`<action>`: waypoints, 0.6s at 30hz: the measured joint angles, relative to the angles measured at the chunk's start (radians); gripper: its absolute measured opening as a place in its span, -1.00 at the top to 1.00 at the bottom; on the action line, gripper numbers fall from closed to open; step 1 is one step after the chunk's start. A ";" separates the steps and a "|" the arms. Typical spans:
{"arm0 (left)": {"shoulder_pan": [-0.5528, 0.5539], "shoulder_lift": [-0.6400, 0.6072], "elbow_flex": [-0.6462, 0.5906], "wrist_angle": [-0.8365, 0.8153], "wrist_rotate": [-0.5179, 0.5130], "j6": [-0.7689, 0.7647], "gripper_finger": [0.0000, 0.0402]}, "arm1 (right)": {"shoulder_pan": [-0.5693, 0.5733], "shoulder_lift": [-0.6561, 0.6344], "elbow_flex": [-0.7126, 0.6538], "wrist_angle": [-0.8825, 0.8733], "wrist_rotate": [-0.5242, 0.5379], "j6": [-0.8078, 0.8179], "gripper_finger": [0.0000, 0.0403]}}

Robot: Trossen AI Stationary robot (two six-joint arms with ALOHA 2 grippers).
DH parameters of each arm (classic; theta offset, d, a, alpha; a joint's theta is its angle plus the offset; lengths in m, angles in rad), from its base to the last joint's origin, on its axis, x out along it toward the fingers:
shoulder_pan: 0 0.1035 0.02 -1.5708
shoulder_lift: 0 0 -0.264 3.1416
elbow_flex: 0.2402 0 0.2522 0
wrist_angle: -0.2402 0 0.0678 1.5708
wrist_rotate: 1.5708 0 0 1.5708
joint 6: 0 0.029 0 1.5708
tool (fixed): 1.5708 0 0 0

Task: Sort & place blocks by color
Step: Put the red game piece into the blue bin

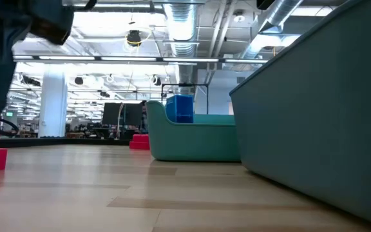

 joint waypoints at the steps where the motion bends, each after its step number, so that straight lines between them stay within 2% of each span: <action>1: -0.001 0.000 -0.014 0.003 0.011 -0.019 -0.53 | 0.000 0.000 0.000 0.000 0.000 0.000 -0.39; 6: -0.004 0.000 -0.062 0.044 0.039 -0.068 -0.66 | 0.000 0.000 0.000 -0.001 0.000 0.000 -0.39; 10: -0.004 0.000 -0.089 0.123 0.055 -0.059 -0.66 | -0.001 0.000 0.000 -0.001 0.000 -0.001 -0.39; 18: -0.003 0.016 -0.092 0.110 0.069 -0.071 -0.66 | -0.001 0.000 0.000 -0.002 0.026 -0.004 -0.39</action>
